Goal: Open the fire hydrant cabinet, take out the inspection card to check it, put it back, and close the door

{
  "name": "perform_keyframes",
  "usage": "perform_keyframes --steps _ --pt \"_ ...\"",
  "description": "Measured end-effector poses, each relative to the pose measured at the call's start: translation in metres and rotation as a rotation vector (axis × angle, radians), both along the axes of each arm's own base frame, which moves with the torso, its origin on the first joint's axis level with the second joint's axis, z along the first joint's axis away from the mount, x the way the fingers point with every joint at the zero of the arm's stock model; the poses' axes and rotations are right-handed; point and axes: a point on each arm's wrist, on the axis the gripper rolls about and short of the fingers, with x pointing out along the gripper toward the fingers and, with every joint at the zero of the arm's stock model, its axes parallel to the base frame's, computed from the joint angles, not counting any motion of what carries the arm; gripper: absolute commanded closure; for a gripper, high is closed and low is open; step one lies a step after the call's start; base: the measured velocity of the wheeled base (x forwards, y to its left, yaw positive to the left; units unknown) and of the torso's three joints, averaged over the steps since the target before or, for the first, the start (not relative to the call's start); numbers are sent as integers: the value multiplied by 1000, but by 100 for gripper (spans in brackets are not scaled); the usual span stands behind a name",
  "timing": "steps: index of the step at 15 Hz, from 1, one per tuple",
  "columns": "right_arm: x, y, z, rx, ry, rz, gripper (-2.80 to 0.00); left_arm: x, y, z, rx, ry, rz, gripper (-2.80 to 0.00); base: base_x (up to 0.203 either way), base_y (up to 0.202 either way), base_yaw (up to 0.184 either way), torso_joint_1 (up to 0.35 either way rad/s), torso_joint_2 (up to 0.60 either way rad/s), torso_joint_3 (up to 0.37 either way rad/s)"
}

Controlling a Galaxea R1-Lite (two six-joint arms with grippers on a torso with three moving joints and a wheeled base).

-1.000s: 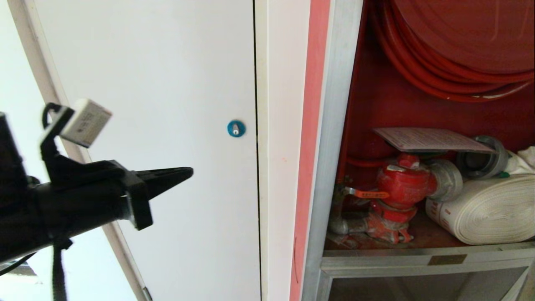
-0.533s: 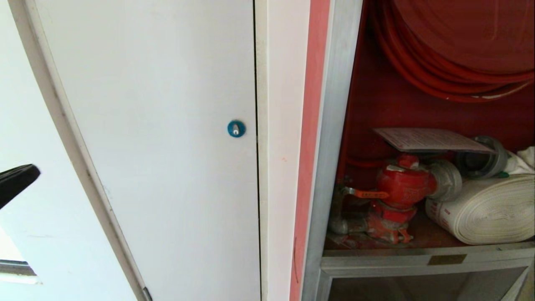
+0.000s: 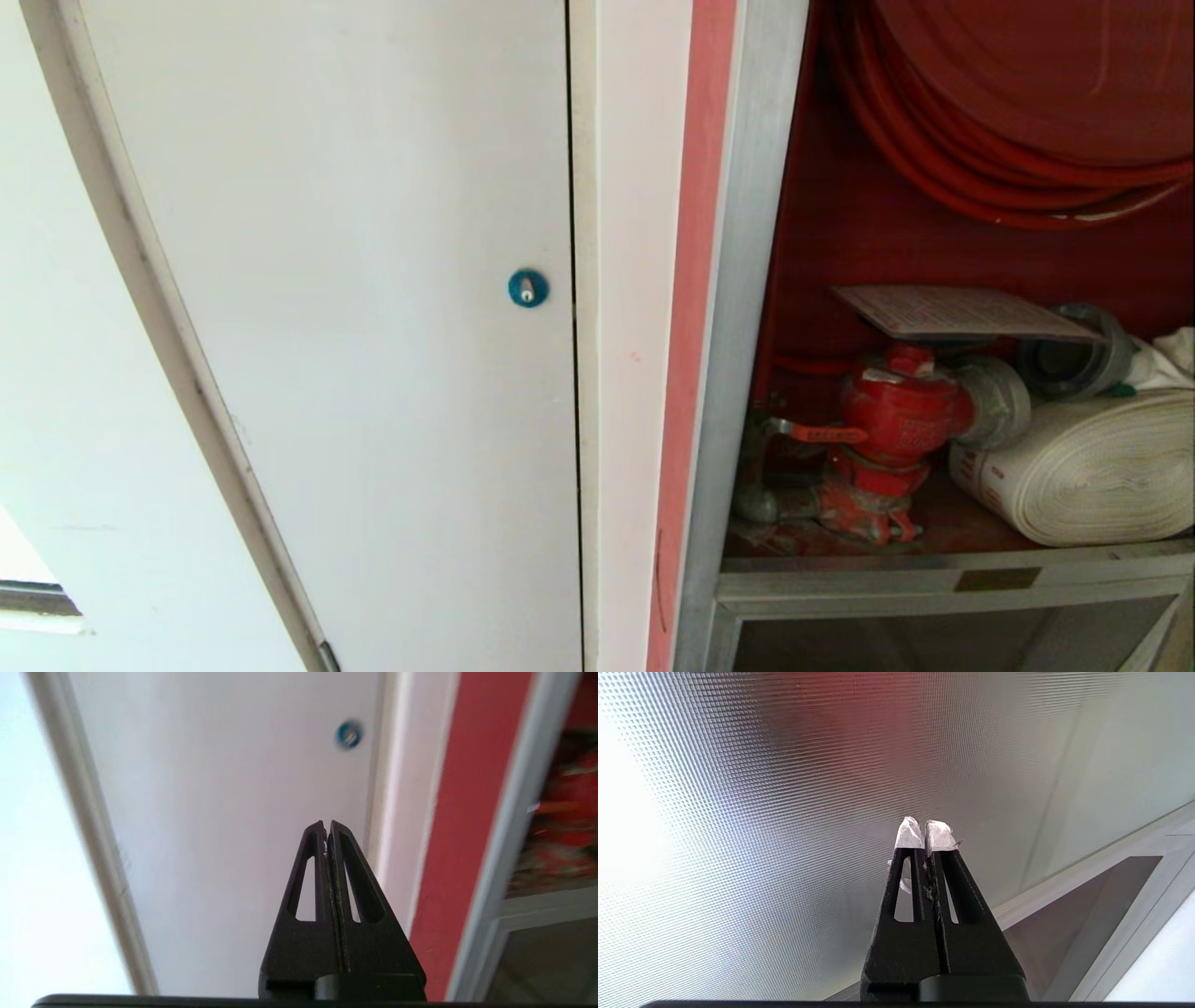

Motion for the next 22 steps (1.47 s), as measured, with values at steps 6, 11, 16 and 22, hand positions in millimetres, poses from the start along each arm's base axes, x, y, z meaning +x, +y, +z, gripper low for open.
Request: perform_keyframes --steps 6,11,16,22 --pt "0 0 0 0 0 0 0 2 2 -75 99 59 70 0 0 0 0 0 0 0" --pt "0 0 0 0 0 0 0 4 3 -91 87 90 138 0 0 0 0 0 0 0" --pt "0 0 0 0 0 0 0 4 4 -92 30 101 169 0 0 0 0 0 0 0" --pt "0 0 0 0 0 0 0 5 5 -98 82 159 205 0 0 0 0 0 0 0"
